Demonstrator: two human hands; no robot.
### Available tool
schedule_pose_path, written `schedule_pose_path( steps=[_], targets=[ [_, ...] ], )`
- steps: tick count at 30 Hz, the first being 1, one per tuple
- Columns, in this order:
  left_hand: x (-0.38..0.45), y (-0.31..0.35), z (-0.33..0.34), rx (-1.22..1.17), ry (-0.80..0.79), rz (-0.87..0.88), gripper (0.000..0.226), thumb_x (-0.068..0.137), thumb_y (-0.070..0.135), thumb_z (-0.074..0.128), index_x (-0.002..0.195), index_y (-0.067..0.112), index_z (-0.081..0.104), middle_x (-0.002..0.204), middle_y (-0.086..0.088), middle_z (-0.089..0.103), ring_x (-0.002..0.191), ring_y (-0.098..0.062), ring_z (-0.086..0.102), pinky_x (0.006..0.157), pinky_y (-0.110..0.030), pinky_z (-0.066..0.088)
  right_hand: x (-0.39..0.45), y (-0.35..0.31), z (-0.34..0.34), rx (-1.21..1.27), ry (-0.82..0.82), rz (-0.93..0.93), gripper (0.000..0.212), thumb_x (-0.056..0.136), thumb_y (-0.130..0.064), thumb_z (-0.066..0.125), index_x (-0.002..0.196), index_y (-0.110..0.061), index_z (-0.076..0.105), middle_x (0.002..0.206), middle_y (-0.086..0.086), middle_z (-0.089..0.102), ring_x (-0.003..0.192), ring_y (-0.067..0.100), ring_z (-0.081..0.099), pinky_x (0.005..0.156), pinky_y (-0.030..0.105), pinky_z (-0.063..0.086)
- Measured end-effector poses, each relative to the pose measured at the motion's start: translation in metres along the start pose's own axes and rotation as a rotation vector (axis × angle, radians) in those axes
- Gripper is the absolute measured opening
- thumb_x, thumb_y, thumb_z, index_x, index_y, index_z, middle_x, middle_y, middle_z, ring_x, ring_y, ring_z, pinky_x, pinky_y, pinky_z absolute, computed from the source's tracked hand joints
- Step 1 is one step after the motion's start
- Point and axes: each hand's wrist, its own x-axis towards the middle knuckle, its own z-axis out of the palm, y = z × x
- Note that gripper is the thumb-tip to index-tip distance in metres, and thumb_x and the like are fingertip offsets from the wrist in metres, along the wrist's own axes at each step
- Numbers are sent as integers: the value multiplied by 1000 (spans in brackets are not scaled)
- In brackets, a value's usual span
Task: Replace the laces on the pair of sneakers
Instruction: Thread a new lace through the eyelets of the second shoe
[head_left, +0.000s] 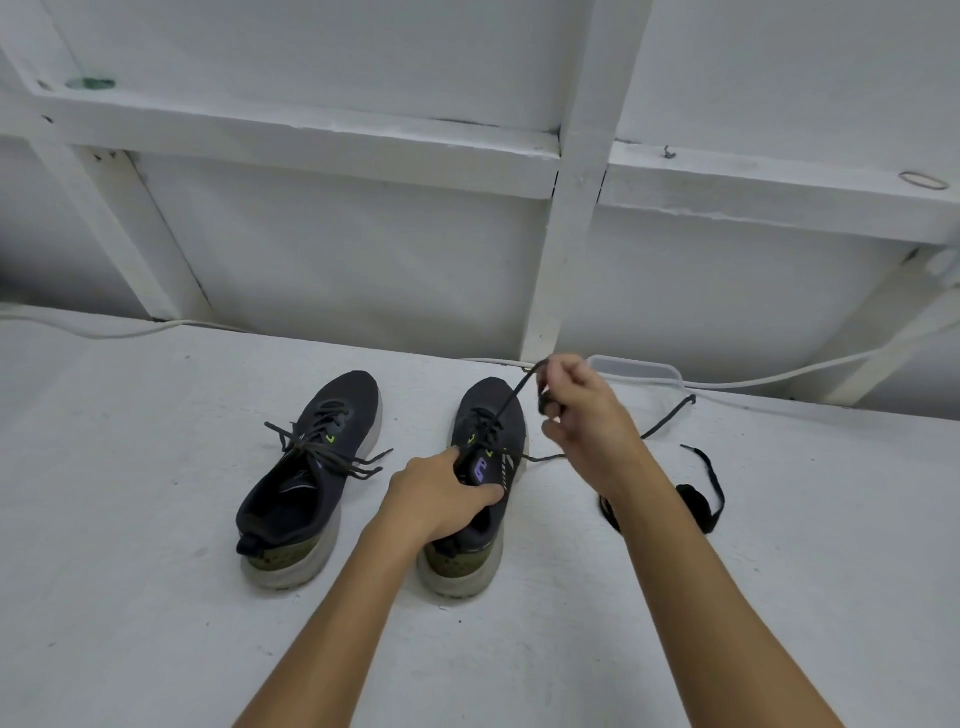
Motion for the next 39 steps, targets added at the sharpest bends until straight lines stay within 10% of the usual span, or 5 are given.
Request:
schedule_pose_path(
  steps=[11,17,27,34,39],
  targets=[
    [-2,1,1,12,16,-7,46,79,63,64,117,39,60,117,1,64,108,-24,59,87,-33,49,-4,14,-14,-1252,-229,178,16,89,-42,75,95,-27,78,85,-18,66,77,-1,57,67,21,44],
    [-3,3,-1,13,18,8,44,80,62,65,117,38,62,113,5,68,102,-22,62,91,-37,53,-4,-1,-2,-447,32,-94,19,98,-20,66,92,-3,72,65,-13,59,59,0,52,56,13,42],
    [-10,2,0,-16,-35,-27,53,69,67,67,111,36,60,113,7,66,103,-20,62,90,-35,54,18,2,5,-912,49,-340,11,98,-26,64,89,-27,71,88,-20,70,91,-1,62,79,13,45],
    [-8,10,0,-19,244,221,59,89,46,68,138,28,40,142,5,41,122,-23,51,93,-33,43,45,-2,14,-1156,-111,-304,49,99,-24,62,142,-43,53,147,-9,55,148,16,32,117,39,31],
    [5,-1,-3,13,197,250,60,93,40,62,148,25,43,143,3,47,128,-22,47,104,-37,42,38,8,6,-1088,-85,-294,47,98,-7,58,139,-29,54,142,-9,58,134,12,50,110,31,41]
  ],
)
